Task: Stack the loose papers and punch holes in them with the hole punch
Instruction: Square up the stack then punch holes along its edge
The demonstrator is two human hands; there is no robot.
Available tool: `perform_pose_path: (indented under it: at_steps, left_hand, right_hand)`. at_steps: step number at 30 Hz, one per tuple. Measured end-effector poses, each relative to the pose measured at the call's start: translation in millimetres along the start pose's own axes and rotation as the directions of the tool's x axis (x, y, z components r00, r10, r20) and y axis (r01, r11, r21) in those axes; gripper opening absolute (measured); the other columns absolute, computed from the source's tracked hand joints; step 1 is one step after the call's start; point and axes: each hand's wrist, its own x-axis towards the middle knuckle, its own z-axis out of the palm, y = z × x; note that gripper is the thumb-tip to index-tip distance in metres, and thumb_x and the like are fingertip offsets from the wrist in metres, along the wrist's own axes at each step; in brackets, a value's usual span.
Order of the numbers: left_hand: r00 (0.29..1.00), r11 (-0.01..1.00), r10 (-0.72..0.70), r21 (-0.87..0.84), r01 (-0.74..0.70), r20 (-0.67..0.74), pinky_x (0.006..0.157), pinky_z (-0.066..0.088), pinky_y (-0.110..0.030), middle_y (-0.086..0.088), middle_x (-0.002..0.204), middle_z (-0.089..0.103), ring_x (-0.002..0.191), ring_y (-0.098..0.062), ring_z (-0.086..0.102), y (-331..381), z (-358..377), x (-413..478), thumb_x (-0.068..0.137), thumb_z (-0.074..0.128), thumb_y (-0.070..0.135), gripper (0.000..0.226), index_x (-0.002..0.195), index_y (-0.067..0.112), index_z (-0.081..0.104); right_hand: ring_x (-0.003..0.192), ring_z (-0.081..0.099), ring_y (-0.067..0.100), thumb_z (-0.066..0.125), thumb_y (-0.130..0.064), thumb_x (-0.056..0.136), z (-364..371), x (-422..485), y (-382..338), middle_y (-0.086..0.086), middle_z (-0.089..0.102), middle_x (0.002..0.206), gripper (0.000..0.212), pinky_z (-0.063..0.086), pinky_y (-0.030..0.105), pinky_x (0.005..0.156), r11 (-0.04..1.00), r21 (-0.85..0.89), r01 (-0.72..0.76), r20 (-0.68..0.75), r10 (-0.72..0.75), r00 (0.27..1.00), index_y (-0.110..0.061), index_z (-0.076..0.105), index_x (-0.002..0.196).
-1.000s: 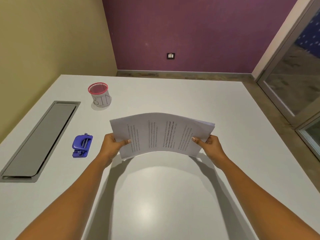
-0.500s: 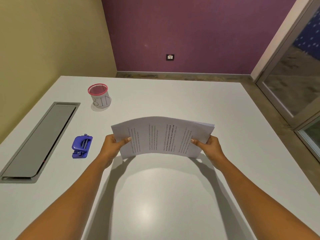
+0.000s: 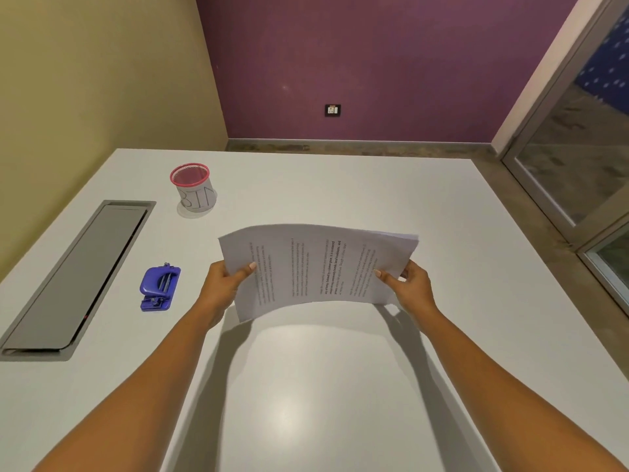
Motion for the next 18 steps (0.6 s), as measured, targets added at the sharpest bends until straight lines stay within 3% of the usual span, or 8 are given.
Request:
perform_pose_path:
  at_steps: [4, 8, 10, 13, 16, 18]
  left_hand:
    - [0.998, 0.997, 0.01, -0.07, -0.014, -0.057, 0.07, 0.051, -0.029, 0.002, 0.086, 0.068, 0.078, -0.016, 0.065, 4.3, 2.7, -1.3, 0.087, 0.058, 0.007, 0.016, 0.102, 0.012, 0.062]
    - [0.993, 0.979, -0.006, -0.204, -0.018, -0.117, 0.061, 0.056, -0.027, -0.002, 0.089, 0.067, 0.075, -0.015, 0.067, 6.3, 8.8, -4.1, 0.088, 0.056, 0.004, 0.022, 0.109, 0.008, 0.057]
    - [0.988, 0.947, -0.036, -0.322, -0.014, -0.148, 0.06, 0.057, -0.021, -0.002, 0.092, 0.067, 0.072, -0.01, 0.069, 6.6, 14.3, -7.0, 0.088, 0.056, 0.002, 0.024, 0.11, 0.009, 0.056]
    - [0.98, 0.89, -0.08, -0.456, -0.01, -0.18, 0.062, 0.057, -0.019, -0.001, 0.093, 0.066, 0.069, -0.004, 0.07, 5.7, 24.4, -11.4, 0.088, 0.054, -0.001, 0.026, 0.112, 0.008, 0.055]
    - [0.977, 0.857, -0.129, -0.515, 0.024, -0.17, 0.057, 0.058, -0.022, 0.002, 0.085, 0.071, 0.067, -0.007, 0.071, 3.1, 34.0, -17.3, 0.088, 0.055, 0.0, 0.018, 0.103, 0.01, 0.059]
    - [0.977, 0.831, -0.152, -0.555, 0.044, -0.15, 0.064, 0.06, -0.027, 0.002, 0.088, 0.071, 0.077, -0.012, 0.07, -0.8, 39.0, -20.8, 0.088, 0.056, 0.001, 0.018, 0.101, 0.013, 0.06]
  right_hand:
    - [0.12, 0.049, 0.022, 0.069, -0.017, 0.082, 1.9, -1.4, 7.3, 0.008, 0.053, 0.132, 0.054, 0.042, 0.034, 0.098, 0.991, -0.129, -0.041, -0.12, 0.026, 0.992, -0.01, 0.047, 0.13]
    - [0.124, 0.047, 0.026, 0.068, -0.024, 0.083, 10.0, -8.2, 13.6, 0.011, 0.048, 0.138, 0.061, 0.043, 0.044, 0.103, 0.977, -0.108, -0.183, -0.068, 0.176, 0.982, -0.009, 0.041, 0.135]
    - [0.123, 0.048, 0.029, 0.066, -0.032, 0.083, 19.6, -10.9, 12.8, 0.011, 0.047, 0.138, 0.064, 0.042, 0.041, 0.104, 0.958, -0.108, -0.267, -0.017, 0.267, 0.964, -0.007, 0.04, 0.136]
    - [0.103, 0.052, 0.025, 0.062, -0.038, 0.085, 36.1, -15.6, 4.2, 0.012, 0.054, 0.113, 0.059, 0.051, 0.025, 0.088, 0.908, 0.112, -0.403, 0.148, 0.385, 0.911, 0.001, 0.048, 0.126]
    - [0.105, 0.058, 0.019, 0.05, -0.04, 0.091, 47.9, -18.0, -10.6, 0.005, 0.063, 0.11, 0.039, 0.048, 0.036, 0.094, 0.782, 0.391, -0.485, 0.366, 0.352, 0.862, -0.01, 0.057, 0.116]
    - [0.106, 0.061, 0.022, 0.047, -0.03, 0.095, 53.7, -18.4, -19.4, 0.006, 0.066, 0.113, 0.033, 0.047, 0.041, 0.096, 0.73, 0.5, -0.465, 0.394, 0.287, 0.873, -0.009, 0.055, 0.118]
